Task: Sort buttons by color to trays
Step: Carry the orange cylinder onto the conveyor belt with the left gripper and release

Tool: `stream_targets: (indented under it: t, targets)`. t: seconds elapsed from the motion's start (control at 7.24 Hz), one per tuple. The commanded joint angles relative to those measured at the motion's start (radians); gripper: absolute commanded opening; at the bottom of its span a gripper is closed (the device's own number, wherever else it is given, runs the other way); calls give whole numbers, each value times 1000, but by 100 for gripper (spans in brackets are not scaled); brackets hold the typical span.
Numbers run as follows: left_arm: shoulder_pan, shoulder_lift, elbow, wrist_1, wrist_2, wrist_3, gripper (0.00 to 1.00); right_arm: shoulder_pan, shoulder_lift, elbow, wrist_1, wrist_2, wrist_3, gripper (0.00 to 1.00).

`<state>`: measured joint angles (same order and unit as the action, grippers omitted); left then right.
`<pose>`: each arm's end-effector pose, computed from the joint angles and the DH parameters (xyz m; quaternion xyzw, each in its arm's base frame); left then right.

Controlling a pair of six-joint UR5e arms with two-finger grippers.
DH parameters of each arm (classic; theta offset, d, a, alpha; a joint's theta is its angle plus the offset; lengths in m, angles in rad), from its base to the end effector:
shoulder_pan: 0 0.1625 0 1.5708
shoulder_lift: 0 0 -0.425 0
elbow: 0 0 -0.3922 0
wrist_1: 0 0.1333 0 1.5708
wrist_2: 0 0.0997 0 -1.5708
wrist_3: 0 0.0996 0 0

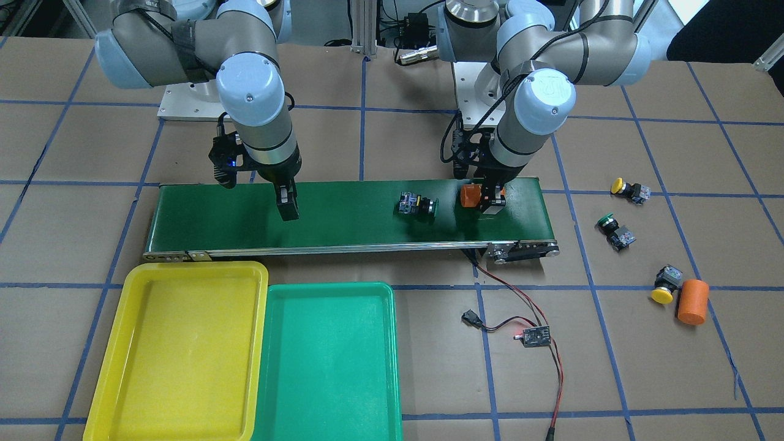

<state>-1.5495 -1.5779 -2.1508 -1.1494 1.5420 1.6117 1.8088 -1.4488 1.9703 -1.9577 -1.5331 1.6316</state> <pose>-0.1274 -0.4143 0.2556 -0.7106 -0.6985 -0.0462 0.0701 0.2457 -0.4315 0.2769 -0.6412 -0.7642 -0.0551 0.0429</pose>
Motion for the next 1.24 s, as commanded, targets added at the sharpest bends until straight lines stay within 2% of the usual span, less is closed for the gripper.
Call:
stream_targets:
  t: [0.0,0.69,0.97,1.1]
  targets:
    - [34,21,12,20,4,-3,100,43,19,28,-44,1,28,100]
    - [398,30,20,46,-10,-55,100,43,44,24,-50,2,30,100]
    - [544,-16,11,94,-23,-243,100,43,42,28,-125,-13,34,100]
    - [561,-52,-4,188,-42,-356,100,44,42,30,-125,-12,45,100]
